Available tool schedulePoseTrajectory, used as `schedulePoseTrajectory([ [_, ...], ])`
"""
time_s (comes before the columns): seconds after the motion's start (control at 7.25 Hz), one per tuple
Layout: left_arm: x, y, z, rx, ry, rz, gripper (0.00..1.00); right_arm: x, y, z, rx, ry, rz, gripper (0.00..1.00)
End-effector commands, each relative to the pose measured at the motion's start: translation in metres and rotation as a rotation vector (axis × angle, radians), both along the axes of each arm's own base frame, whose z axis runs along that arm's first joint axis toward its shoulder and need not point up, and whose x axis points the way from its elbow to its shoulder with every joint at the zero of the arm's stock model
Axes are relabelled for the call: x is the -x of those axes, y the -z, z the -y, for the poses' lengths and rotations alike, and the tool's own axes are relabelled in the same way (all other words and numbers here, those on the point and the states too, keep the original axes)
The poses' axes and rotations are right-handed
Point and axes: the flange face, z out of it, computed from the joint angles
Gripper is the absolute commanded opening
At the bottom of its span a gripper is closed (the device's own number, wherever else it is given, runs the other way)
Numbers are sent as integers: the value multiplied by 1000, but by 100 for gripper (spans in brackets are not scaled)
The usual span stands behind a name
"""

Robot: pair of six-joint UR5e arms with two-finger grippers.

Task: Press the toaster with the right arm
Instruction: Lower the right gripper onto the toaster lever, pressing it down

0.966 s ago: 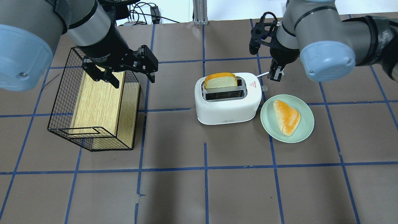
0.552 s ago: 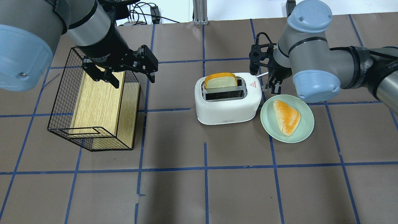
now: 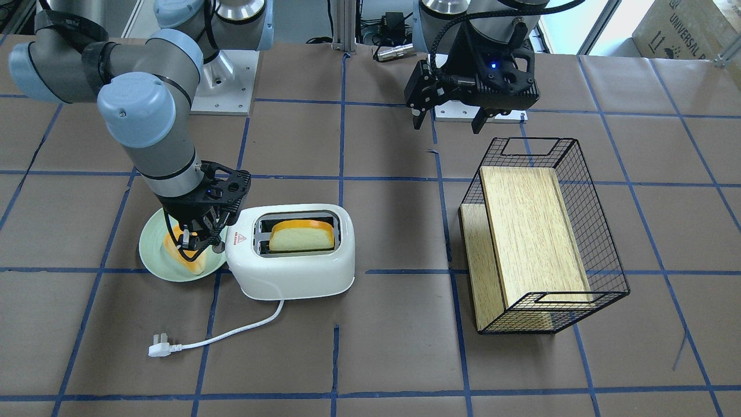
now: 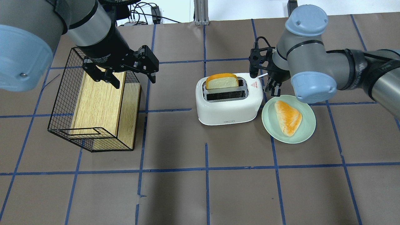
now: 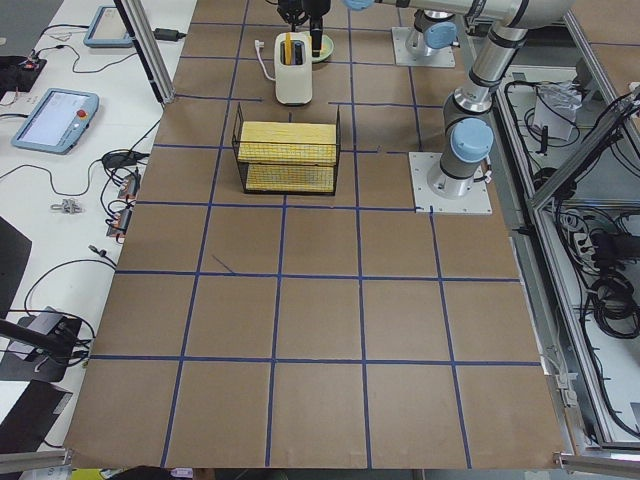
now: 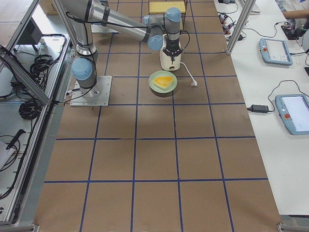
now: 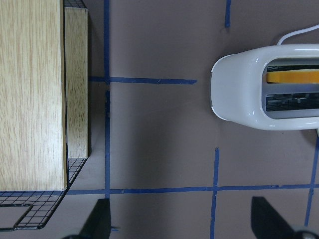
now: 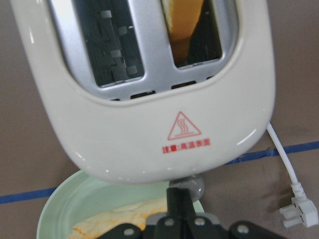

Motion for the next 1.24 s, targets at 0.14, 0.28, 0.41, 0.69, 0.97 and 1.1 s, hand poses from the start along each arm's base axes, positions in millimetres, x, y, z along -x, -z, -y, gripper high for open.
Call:
schedulePoseTrajectory([
  [0.14, 0, 0, 0, 0, 0, 0, 100, -3, 12, 6, 6, -6, 0, 3],
  [0.28, 0, 0, 0, 0, 0, 0, 100, -3, 17, 8, -1, -10, 0, 3],
  [0.41, 0, 0, 0, 0, 0, 0, 100, -3, 18, 9, -1, -15, -1, 3],
  [0.69, 0, 0, 0, 0, 0, 0, 100, -2, 23, 10, -10, -30, -2, 3],
  [0.97, 0, 0, 0, 0, 0, 0, 100, -3, 29, 11, -21, -31, -4, 3],
  [1.1, 0, 0, 0, 0, 0, 0, 100, -2, 30, 11, -24, -30, -2, 3],
])
